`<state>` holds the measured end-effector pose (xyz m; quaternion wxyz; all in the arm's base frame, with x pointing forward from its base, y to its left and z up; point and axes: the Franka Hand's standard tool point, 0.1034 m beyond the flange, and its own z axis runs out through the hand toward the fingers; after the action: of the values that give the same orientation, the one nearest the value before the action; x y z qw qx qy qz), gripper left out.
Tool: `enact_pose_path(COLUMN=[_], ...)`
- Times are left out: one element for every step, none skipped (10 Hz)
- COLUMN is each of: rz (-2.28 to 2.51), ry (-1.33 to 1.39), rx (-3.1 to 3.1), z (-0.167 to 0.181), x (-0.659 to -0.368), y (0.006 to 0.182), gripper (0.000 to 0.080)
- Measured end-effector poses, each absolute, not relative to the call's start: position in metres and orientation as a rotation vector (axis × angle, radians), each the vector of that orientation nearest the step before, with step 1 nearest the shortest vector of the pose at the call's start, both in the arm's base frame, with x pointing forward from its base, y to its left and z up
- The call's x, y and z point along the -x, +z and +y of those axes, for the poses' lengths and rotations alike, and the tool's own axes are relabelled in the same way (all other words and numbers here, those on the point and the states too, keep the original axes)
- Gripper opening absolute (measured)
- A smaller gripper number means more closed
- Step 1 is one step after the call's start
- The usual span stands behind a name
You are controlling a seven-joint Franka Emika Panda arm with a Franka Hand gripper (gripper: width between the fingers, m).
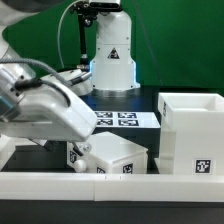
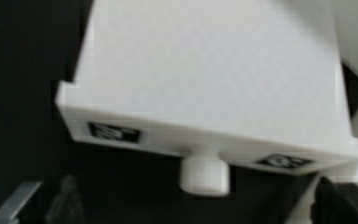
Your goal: Assemble drawer
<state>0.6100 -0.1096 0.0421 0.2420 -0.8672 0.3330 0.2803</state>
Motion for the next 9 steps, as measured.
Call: enact_pose_path(rz=[0.900,0.891,0.879,0.847,0.827,0.828,0.838,0.841,0.842], ry=[0.875,0.916,1.017,1.020,1.016,1.006,1.016,1.017,1.014], rx=[2.320,2.302,2.252,2.246,2.247,2.250,2.241,2.239,2.241], z=[-0.111,-0.115,-0.113,-0.105,-0.093,-0.087,-0.088,-0.089,-0.089], x=[-0.601,-0.601,-0.593,-0.598,-0.600,-0.597,-0.593,-0.592,-0.593], y=[0.041,0.036,0.037,0.040,0.051,0.058,0.057,0.055,0.054], gripper=[0.0649,0.0649,0.0649,0.0649,0.0649,0.0649,0.0649,0.0649,0.0649])
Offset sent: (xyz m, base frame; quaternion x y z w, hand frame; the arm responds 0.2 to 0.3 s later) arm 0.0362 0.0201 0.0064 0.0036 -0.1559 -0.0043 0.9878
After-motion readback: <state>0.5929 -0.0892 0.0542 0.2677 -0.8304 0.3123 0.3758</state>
